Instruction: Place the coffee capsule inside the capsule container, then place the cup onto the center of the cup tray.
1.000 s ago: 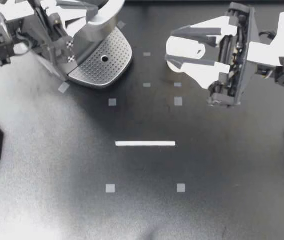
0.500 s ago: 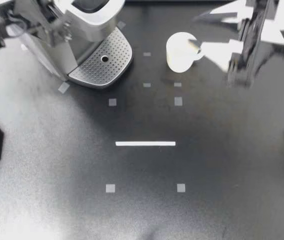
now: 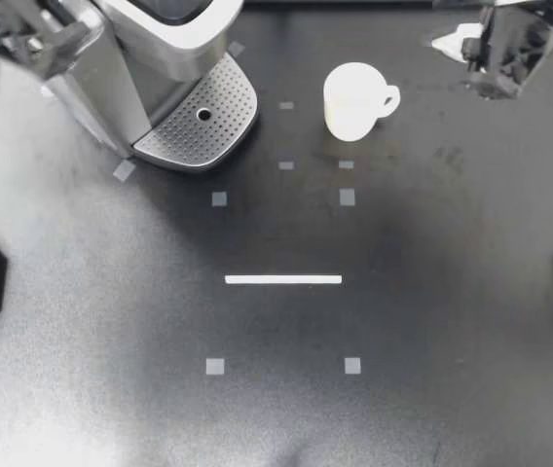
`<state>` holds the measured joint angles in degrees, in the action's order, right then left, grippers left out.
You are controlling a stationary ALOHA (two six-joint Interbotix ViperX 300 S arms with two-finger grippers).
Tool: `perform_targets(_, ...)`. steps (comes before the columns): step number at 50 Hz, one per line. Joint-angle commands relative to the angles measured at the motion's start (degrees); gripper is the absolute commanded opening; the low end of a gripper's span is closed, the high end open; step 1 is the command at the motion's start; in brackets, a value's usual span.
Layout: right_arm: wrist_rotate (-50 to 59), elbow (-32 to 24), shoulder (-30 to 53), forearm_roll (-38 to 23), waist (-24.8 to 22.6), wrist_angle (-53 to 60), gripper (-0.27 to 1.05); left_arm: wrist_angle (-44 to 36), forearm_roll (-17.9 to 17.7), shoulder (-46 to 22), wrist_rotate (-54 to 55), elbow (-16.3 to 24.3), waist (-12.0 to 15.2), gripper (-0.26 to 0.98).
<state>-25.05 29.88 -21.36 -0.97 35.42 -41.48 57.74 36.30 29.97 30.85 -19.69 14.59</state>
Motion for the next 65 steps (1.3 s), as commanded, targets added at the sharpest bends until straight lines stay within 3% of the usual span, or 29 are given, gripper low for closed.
perform_targets(1,-3.43,-1.58,2.29,2.2,1.85,-1.58,0.55,0.09,-3.78,1.49,-2.02,2.37,-0.18,0.05)
perform_targets(18,-31.46,-0.79,12.3,24.52,9.23,-5.01,0.55,-2.55,-7.29,4.92,-3.87,-0.97,-0.18,0.05)
perform_targets(31,-36.21,2.81,15.56,25.14,9.23,4.75,0.55,-4.13,-7.47,5.89,-3.52,-1.67,-0.18,0.05)
perform_targets(46,-36.04,2.9,18.98,25.22,9.23,5.27,0.67,-5.19,-7.47,6.06,-2.99,-2.64,-0.18,0.05)
perform_targets(65,-36.12,1.49,22.15,25.84,9.14,5.62,0.67,-5.8,-7.38,6.33,-2.99,-2.81,-0.18,0.05)
